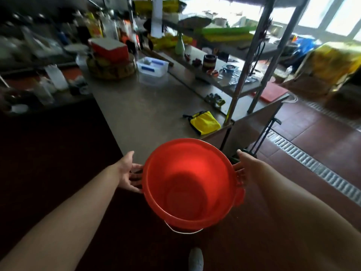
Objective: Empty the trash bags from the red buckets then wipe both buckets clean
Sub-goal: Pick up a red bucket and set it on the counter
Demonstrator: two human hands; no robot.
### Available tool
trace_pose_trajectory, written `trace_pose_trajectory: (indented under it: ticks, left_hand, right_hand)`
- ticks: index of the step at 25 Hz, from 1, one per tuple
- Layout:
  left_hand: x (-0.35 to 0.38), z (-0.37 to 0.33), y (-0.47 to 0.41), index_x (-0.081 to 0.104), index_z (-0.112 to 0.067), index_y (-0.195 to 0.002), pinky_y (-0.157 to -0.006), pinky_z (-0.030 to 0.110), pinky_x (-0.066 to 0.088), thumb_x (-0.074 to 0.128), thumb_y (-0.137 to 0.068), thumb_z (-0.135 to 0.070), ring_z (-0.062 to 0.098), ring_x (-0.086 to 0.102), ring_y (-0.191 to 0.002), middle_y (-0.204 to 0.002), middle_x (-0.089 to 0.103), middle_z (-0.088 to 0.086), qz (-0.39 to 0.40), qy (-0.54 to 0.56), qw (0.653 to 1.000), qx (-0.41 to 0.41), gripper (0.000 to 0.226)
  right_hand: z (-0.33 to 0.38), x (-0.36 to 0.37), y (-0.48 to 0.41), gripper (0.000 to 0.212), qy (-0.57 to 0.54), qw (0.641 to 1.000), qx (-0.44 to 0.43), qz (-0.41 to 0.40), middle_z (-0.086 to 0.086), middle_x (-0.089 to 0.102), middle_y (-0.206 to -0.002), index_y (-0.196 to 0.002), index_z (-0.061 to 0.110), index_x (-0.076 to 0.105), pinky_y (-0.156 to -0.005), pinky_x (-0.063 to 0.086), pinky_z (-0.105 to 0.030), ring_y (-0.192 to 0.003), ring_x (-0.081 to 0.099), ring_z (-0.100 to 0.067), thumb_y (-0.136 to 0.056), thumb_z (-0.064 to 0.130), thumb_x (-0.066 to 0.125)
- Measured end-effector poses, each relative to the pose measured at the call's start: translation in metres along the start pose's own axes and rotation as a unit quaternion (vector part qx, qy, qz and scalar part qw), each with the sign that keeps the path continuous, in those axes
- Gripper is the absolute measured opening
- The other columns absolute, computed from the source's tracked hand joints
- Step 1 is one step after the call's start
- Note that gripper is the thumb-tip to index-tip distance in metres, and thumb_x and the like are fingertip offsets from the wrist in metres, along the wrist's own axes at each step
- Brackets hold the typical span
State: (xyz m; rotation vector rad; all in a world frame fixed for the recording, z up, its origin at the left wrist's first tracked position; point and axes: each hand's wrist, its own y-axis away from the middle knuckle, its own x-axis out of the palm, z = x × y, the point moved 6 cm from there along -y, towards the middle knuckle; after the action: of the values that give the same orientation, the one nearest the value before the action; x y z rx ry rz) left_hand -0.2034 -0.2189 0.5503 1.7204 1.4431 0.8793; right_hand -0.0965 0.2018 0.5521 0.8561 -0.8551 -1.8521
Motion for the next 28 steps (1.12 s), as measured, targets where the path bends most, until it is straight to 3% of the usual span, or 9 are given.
trace_pose_trajectory:
  ticks: [3,7,11,13,16,19,24,28]
  left_hand:
    - [-0.013,-0.039,0.05,0.064,-0.008,-0.117,-0.082,0.072,0.049,0.033,-0.09,-0.076,0.042,0.053,-0.115,-0.129,0.049,0.022,-0.003,-0.004,0.999,0.035,0.08]
    - [-0.029,-0.092,0.1,0.064,-0.007,-0.119,-0.081,0.067,0.052,0.034,-0.09,-0.075,0.041,0.058,-0.11,-0.126,0.054,0.024,-0.019,-0.001,0.998,0.066,0.08]
    - [-0.041,-0.142,0.124,0.065,-0.007,-0.119,-0.08,0.063,0.053,0.036,-0.09,-0.075,0.038,0.06,-0.106,-0.124,0.057,0.023,-0.042,0.007,0.996,0.08,0.079]
    - [-0.044,-0.165,0.123,0.065,-0.008,-0.119,-0.08,0.062,0.053,0.037,-0.09,-0.075,0.038,0.061,-0.106,-0.123,0.058,0.023,-0.052,0.008,0.995,0.082,0.078]
    - [-0.047,-0.203,0.106,0.064,-0.009,-0.118,-0.079,0.06,0.054,0.036,-0.09,-0.075,0.038,0.061,-0.105,-0.122,0.06,0.022,-0.078,0.016,0.993,0.088,0.078]
    - [-0.046,-0.234,0.075,0.064,-0.008,-0.118,-0.076,0.06,0.055,0.037,-0.09,-0.074,0.039,0.061,-0.104,-0.12,0.06,0.023,-0.109,0.024,0.991,0.076,0.076]
    - [-0.035,-0.273,0.011,0.064,-0.011,-0.119,-0.081,0.057,0.054,0.038,-0.09,-0.073,0.036,0.062,-0.104,-0.119,0.061,0.02,-0.148,0.045,0.986,0.06,0.073]
    - [-0.03,-0.289,-0.026,0.065,-0.01,-0.112,-0.082,0.05,0.054,0.039,-0.089,-0.069,0.031,0.063,-0.1,-0.113,0.064,0.016,-0.194,0.053,0.978,0.059,0.068]
  right_hand:
    - [0.043,0.005,0.045,0.091,0.013,1.0,-0.015,0.011,-0.02,0.066,-0.106,-0.12,-0.001,0.065,-0.096,0.045,-0.047,-0.094,0.061,-0.033,-0.091,0.078,0.029]
    - [0.103,0.015,0.091,0.077,0.03,0.997,-0.061,0.024,-0.014,0.068,-0.107,-0.122,0.004,0.066,-0.091,0.049,-0.046,-0.095,0.063,-0.031,-0.093,0.07,0.038]
    - [0.17,0.028,0.116,0.077,0.082,0.991,-0.103,0.011,-0.019,0.065,-0.119,-0.119,-0.001,0.063,-0.09,0.051,-0.047,-0.104,0.063,-0.035,-0.097,0.065,0.03]
    - [0.201,0.038,0.114,0.073,0.083,0.989,-0.12,0.028,-0.017,0.064,-0.111,-0.117,0.0,0.064,-0.085,0.052,-0.045,-0.098,0.062,-0.033,-0.098,0.063,0.032]
    - [0.25,0.056,0.091,0.065,0.104,0.986,-0.127,0.036,-0.013,0.065,-0.101,-0.108,0.004,0.065,-0.079,0.051,-0.04,-0.087,0.06,-0.028,-0.097,0.06,0.035]
    - [0.297,0.077,0.046,0.049,0.112,0.985,-0.122,0.053,-0.012,0.063,-0.103,-0.11,0.01,0.064,-0.084,0.048,-0.041,-0.089,0.059,-0.028,-0.095,0.051,0.042]
    - [0.358,0.111,-0.036,0.061,0.158,0.978,-0.11,0.079,-0.01,0.063,-0.095,-0.109,0.009,0.061,-0.074,0.047,-0.039,-0.085,0.059,-0.026,-0.098,0.064,0.036]
    - [0.39,0.137,-0.081,0.062,0.179,0.975,-0.106,0.079,-0.01,0.064,-0.103,-0.107,0.01,0.061,-0.073,0.047,-0.039,-0.09,0.06,-0.026,-0.097,0.065,0.035]
